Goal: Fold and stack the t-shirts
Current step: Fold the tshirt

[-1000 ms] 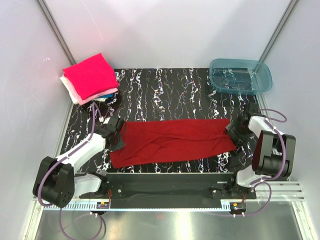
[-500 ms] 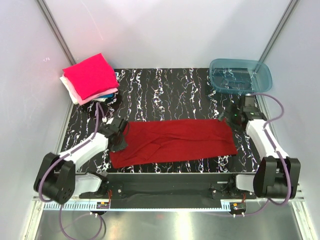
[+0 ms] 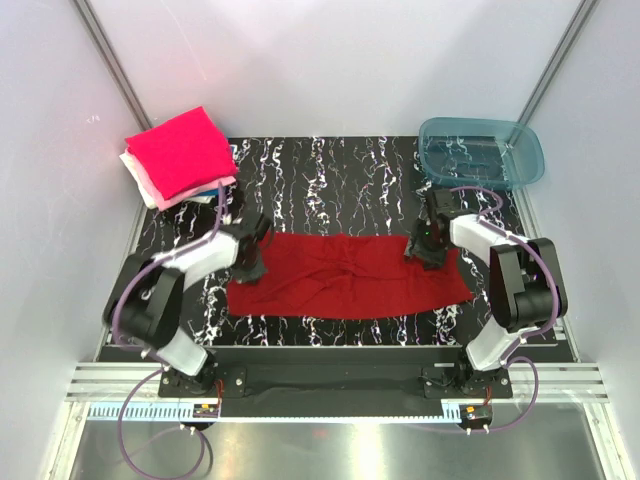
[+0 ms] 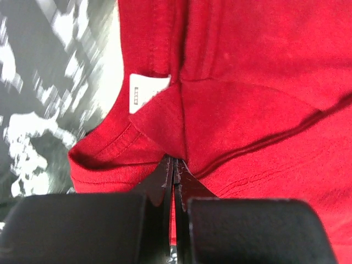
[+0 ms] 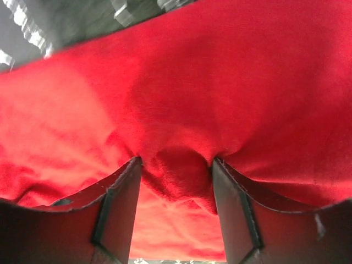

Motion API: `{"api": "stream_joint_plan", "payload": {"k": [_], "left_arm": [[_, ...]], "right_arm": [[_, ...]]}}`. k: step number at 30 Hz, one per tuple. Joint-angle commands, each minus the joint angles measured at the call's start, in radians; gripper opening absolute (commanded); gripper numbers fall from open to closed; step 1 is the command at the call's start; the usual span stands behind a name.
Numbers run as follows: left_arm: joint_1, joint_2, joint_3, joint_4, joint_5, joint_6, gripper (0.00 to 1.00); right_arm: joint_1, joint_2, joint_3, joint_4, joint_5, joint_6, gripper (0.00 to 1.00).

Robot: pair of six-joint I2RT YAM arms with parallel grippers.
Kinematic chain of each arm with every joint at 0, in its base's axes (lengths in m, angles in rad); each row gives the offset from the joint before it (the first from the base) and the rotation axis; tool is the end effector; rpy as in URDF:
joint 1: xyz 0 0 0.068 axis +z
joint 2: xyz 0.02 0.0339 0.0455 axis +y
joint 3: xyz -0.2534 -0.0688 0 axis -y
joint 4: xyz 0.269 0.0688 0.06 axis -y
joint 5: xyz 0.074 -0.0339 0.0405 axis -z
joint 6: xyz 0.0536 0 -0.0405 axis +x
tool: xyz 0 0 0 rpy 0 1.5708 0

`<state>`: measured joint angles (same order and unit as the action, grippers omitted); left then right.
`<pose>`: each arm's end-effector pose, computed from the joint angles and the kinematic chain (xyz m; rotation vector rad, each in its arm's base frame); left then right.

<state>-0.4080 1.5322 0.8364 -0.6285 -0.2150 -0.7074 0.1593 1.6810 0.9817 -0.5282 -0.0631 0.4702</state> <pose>0.2670 -0.1030 0.1178 -0.4577 2.7817 0.0733 0.3305 0.0565 0.1181 0.4221 2.7934 0.2364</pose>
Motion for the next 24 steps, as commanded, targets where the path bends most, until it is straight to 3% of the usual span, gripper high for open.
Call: {"api": "stream_joint_plan", "payload": {"k": [1, 5, 7, 8, 9, 10, 11, 12, 13, 14, 15, 16, 17, 18, 20, 21, 24], "left_arm": [[0.02, 0.197, 0.188, 0.047, -0.011, 0.058, 0.0], [0.024, 0.5, 0.601, -0.081, -0.021, 0.124, 0.0], [0.031, 0.735, 0.962, -0.215, -0.005, 0.163, 0.0], [0.032, 0.829, 1.116, -0.281, 0.017, 0.177, 0.0], [0.032, 1.026, 1.491, -0.428, 0.073, 0.216, 0.0], [0.034, 1.122, 1.705, -0.491, 0.121, 0.235, 0.0], [0.04, 1.191, 1.991, -0.516, 0.181, 0.247, 0.1], [0.044, 1.192, 1.989, -0.463, 0.284, 0.241, 0.12], [0.057, 1.127, 1.892, -0.374, 0.331, 0.237, 0.13], [0.061, 1.035, 1.574, -0.13, 0.365, 0.226, 0.26], [0.064, 0.876, 1.449, -0.032, 0.394, 0.211, 0.36], [0.064, 0.821, 1.379, 0.02, 0.391, 0.218, 0.45], [0.06, 0.788, 1.35, 0.026, 0.387, 0.226, 0.52], [0.06, 0.751, 1.366, 0.004, 0.407, 0.242, 0.6], [0.061, 0.729, 1.47, -0.115, 0.413, 0.27, 0.62], [0.061, 0.7, 1.5, -0.161, 0.393, 0.276, 0.73], [0.074, 0.572, 1.502, -0.276, 0.333, 0.292, 0.77]], "right_arm": [[0.098, 0.01, -0.04, -0.045, -0.026, 0.051, 0.59], [0.259, -0.118, -0.124, -0.078, -0.11, 0.155, 0.58], [0.424, -0.2, -0.146, -0.095, -0.185, 0.247, 0.58], [0.484, -0.225, -0.144, -0.092, -0.304, 0.278, 0.58], [0.541, -0.262, -0.111, -0.087, -0.378, 0.309, 0.59], [0.651, -0.279, -0.08, -0.082, -0.442, 0.314, 0.62], [0.687, -0.297, -0.046, -0.093, -0.531, 0.312, 0.64], [0.71, -0.344, 0.031, -0.145, -0.555, 0.289, 0.66], [0.717, -0.369, 0.075, -0.186, -0.566, 0.272, 0.71], [0.715, -0.394, 0.122, -0.235, -0.508, 0.256, 0.74], [0.714, -0.426, 0.229, -0.331, -0.459, 0.207, 0.8], [0.714, -0.432, 0.283, -0.369, -0.404, 0.176, 0.86], [0.712, -0.431, 0.331, -0.403, -0.279, 0.151, 0.97], [0.707, -0.41, 0.403, -0.432, -0.208, 0.125, 0.99], [0.679, -0.367, 0.451, -0.469, -0.089, 0.102, 1.0], [0.668, -0.316, 0.475, -0.446, -0.067, 0.075, 0.99], [0.629, -0.172, 0.559, -0.414, 0.046, 0.006, 0.97]]}}
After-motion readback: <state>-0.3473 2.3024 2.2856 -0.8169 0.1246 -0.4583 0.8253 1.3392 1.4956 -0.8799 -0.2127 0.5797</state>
